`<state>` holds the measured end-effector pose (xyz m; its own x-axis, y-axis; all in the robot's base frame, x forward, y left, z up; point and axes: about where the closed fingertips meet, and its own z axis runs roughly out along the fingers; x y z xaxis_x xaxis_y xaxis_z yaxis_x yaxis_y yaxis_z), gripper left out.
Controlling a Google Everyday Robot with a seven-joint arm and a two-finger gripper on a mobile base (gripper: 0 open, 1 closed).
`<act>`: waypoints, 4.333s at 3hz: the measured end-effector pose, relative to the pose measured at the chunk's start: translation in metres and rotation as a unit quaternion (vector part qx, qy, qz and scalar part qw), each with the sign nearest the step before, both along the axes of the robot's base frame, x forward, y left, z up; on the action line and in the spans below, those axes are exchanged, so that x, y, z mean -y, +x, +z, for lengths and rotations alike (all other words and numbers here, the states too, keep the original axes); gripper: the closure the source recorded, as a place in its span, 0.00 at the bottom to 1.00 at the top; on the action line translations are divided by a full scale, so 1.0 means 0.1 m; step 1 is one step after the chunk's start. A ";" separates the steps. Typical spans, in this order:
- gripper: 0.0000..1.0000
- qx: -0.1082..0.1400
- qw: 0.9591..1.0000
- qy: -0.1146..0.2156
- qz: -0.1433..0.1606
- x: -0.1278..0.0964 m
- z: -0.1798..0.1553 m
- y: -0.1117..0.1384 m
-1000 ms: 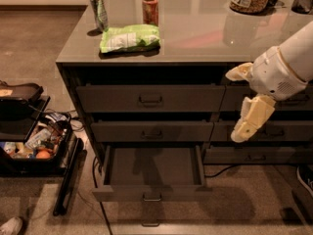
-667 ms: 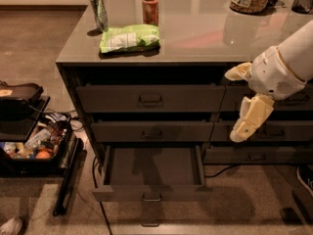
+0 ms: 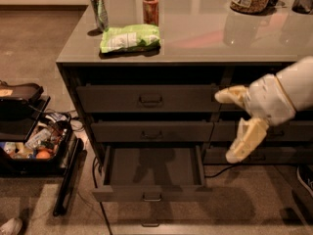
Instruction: Close bottom drawer
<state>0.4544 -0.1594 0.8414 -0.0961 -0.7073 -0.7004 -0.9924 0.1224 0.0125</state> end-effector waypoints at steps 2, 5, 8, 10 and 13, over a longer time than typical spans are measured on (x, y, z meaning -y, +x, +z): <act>0.00 0.011 0.999 0.042 -0.004 -0.05 0.10 -0.05; 0.00 -0.040 0.994 0.054 -0.087 -0.32 -1.27 0.12; 0.00 -0.039 0.990 0.046 -0.128 -0.44 -1.66 0.23; 0.00 -0.038 0.977 0.016 -0.209 -0.58 -2.44 0.62; 0.00 -0.060 0.968 0.014 -0.244 -0.69 -3.14 0.81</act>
Offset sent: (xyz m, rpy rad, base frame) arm -0.0061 -0.0003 0.0075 0.0854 -0.0323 -0.0295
